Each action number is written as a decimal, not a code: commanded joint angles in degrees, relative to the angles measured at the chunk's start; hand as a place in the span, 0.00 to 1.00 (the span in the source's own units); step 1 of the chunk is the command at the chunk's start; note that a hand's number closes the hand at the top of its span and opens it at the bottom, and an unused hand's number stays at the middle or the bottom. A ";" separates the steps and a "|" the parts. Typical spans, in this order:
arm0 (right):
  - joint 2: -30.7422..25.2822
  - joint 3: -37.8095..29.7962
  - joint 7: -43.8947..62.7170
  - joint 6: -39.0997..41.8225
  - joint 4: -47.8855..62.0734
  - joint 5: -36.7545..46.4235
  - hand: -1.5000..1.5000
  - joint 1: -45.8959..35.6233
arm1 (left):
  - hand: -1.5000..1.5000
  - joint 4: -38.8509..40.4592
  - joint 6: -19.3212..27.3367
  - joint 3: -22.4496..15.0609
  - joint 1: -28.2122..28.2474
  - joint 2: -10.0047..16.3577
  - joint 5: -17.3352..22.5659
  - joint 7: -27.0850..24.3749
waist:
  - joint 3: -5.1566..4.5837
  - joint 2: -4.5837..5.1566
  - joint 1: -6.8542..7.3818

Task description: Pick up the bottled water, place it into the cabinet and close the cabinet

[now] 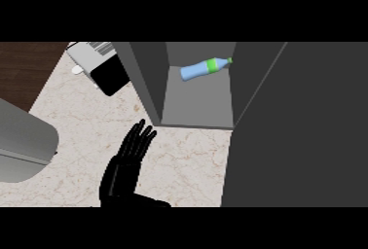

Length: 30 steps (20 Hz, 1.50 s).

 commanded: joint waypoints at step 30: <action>-6.40 17.19 31.98 5.87 -2.14 3.55 1.00 -42.59 | 0.00 -13.73 -27.36 14.96 26.38 32.50 7.07 -13.47 | -0.84 2.16 6.63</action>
